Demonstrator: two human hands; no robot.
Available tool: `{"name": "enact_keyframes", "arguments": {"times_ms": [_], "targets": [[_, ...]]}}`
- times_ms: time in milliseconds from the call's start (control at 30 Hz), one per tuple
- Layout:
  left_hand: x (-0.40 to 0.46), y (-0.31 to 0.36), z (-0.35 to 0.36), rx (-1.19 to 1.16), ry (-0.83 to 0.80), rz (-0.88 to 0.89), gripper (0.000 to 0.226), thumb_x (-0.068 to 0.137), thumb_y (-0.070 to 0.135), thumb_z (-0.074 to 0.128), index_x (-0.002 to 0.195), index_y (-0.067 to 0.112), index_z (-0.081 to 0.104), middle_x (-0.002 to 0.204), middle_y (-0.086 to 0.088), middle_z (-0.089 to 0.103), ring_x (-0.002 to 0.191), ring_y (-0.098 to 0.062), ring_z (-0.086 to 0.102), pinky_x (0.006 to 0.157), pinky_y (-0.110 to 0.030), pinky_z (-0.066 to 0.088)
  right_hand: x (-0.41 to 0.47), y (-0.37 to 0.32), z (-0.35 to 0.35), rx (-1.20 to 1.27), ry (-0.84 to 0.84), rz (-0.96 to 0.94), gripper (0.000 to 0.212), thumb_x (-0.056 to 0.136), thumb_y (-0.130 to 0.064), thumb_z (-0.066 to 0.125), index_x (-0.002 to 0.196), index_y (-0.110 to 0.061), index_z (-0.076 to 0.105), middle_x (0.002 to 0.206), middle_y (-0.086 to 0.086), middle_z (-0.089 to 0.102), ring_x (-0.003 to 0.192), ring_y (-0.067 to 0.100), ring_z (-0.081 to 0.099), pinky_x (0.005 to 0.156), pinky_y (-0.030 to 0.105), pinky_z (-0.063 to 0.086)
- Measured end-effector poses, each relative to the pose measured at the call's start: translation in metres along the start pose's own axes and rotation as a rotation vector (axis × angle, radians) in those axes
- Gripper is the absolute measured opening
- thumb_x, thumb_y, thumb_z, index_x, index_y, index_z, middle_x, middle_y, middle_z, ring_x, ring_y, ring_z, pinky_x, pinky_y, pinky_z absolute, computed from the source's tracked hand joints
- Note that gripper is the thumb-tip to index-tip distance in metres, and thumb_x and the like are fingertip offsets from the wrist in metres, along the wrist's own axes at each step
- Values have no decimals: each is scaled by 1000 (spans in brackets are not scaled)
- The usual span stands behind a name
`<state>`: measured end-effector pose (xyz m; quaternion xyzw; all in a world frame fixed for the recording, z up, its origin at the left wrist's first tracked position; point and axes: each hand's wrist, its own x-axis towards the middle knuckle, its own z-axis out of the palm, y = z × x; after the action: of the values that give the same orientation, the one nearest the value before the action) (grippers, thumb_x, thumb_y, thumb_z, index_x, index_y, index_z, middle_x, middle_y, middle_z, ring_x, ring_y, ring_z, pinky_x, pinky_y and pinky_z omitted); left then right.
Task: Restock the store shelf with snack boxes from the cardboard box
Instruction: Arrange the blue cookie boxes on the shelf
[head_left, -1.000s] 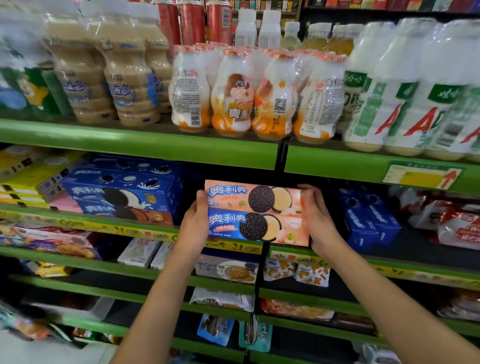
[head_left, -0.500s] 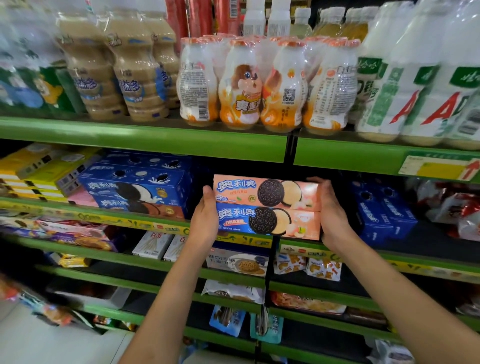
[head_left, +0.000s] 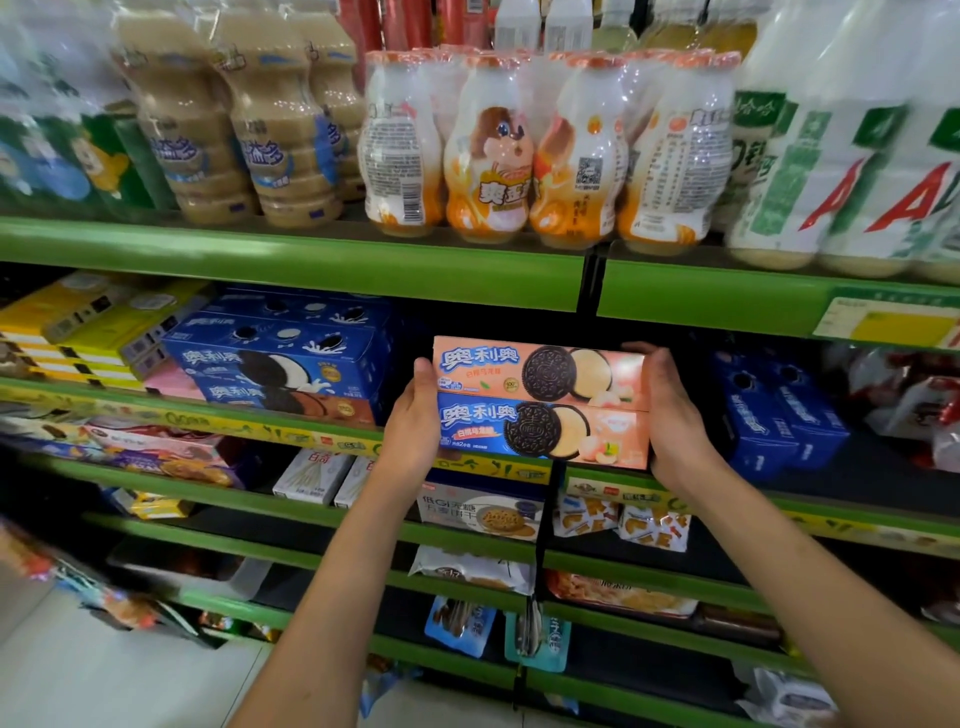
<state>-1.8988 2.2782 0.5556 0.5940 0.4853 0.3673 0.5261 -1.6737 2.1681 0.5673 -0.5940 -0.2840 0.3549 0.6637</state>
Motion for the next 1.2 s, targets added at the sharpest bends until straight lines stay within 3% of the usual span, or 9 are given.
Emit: {"name": "enact_keyframes", "arguments": {"times_ms": [133,267,400,533,700,800,933,1067,1200], "targets": [[1,0,-1,2,-20,-3,77,66,96,19,96,40,62,81,17,74,71,-5,72,68,-42,62,2,1,0,-4,8,3,53,76,-72,37,111,-40,60,106,3,74,87,21,75,62,41,61],[0,0,-1,6,-14,-15,79,64,98,19,96,39,62,81,19,74,70,-2,71,63,-32,56,2,3,-1,-20,21,-19,51,77,-73,37,109,-41,61,106,2,74,86,21,75,59,38,60],[-1,0,-1,1,-13,2,80,64,97,20,97,38,62,81,19,73,71,-1,71,68,-34,56,4,6,-2,-83,44,-38,49,87,-75,32,113,-44,60,112,3,72,88,20,74,60,39,60],[-3,1,-2,0,-26,4,80,64,96,20,99,37,61,83,18,74,72,-2,71,70,-37,58,2,5,0,-134,45,-41,56,75,-85,33,108,-50,60,114,2,71,95,22,73,65,41,61],[-4,2,-2,2,-32,10,83,64,97,19,102,37,61,84,18,74,73,-1,71,66,-31,53,2,5,0,-151,69,-65,41,84,-75,31,102,-54,60,111,0,71,92,20,73,65,42,61],[-3,2,-2,-7,-32,-3,78,65,97,20,99,40,61,84,17,74,73,-3,72,73,-38,59,0,4,0,-164,68,-79,53,75,-83,33,107,-52,60,111,0,72,94,24,73,72,51,61],[-2,1,-1,-4,-29,17,71,75,89,21,101,37,61,83,21,73,72,0,70,67,-32,54,2,5,0,-196,86,-98,52,75,-85,30,106,-55,59,112,-3,71,102,26,70,85,57,57],[-2,-1,-2,4,-25,30,70,79,88,20,104,38,61,84,22,72,74,2,69,72,-34,55,1,6,-1,-224,91,-107,63,69,-96,30,109,-56,58,108,-8,72,99,25,71,79,55,59],[-1,-2,-2,3,-30,29,65,84,84,20,103,37,61,85,21,73,74,0,70,73,-36,57,2,7,-1,-227,85,-104,78,62,-101,29,118,-53,55,125,-2,66,112,27,65,94,60,52]]}}
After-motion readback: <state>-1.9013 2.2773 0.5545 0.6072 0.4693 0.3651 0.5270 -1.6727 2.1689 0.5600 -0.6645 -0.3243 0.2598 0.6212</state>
